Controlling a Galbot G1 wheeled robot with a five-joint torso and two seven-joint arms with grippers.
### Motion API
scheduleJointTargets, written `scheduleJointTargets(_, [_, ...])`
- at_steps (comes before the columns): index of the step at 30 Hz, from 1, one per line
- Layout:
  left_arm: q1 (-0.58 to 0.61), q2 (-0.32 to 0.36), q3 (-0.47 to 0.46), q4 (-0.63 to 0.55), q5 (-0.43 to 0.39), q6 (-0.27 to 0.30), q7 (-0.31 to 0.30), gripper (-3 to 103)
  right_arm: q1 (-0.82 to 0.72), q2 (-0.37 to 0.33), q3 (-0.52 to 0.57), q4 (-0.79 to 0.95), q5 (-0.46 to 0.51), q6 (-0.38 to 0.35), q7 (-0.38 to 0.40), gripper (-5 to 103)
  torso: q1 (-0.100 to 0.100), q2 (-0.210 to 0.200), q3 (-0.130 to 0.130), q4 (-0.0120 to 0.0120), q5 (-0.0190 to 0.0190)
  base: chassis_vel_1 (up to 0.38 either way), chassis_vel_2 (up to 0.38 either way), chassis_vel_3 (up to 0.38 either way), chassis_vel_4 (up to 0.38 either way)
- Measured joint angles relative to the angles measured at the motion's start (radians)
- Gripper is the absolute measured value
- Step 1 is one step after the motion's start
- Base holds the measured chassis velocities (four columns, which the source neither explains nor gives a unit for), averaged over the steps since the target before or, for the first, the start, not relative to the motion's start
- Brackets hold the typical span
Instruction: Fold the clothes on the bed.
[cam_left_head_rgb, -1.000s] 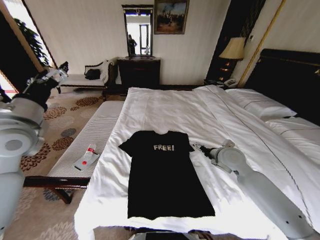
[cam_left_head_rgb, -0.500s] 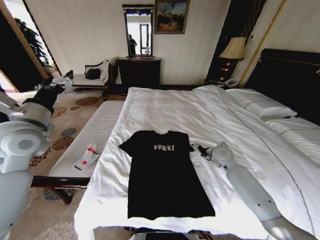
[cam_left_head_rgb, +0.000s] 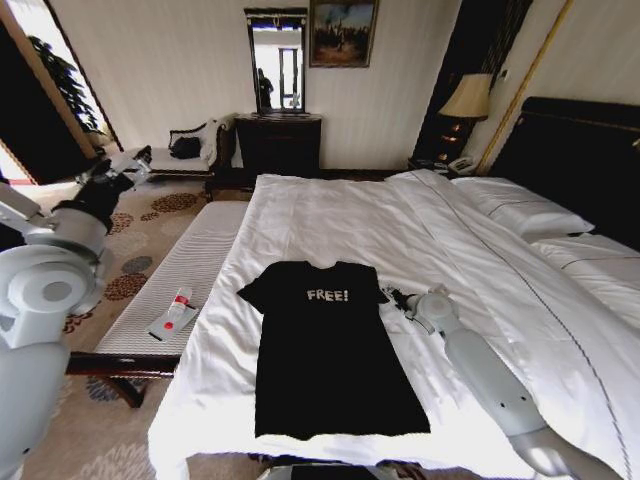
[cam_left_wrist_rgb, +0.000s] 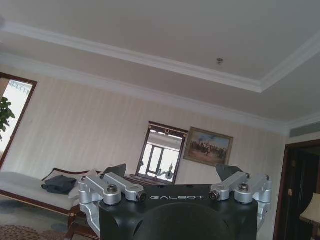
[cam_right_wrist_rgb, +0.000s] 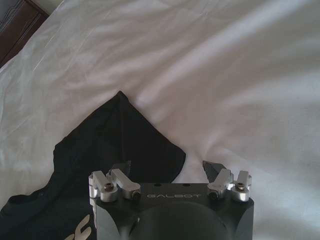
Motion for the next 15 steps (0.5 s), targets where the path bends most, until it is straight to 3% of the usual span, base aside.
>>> scheduleJointTargets(12, [0.016,-0.003,-0.004,-0.02,0.0,0.003,-0.002,100,0.016,0.024,-0.014,-0.037,-0.036,0.005,-0.003,87,0.0,0.0,0.0,0.0001,0.0001,0.0,0.0,0.0,0.0])
scheduleJointTargets(14, [0.019,-0.005,-0.004,-0.023,0.0,0.004,-0.003,100,0.023,0.029,-0.021,-0.06,-0.053,0.008,-0.01,86,0.0,0.0,0.0,0.0003,0.0001,0.0,0.0,0.0,0.0])
scheduleJointTargets(15, [0.019,-0.006,-0.004,-0.023,0.0,0.004,-0.004,100,0.025,0.03,-0.023,-0.065,-0.056,0.009,-0.013,75,0.0,0.0,0.0,0.0002,0.0001,0.0,0.0,0.0,0.0])
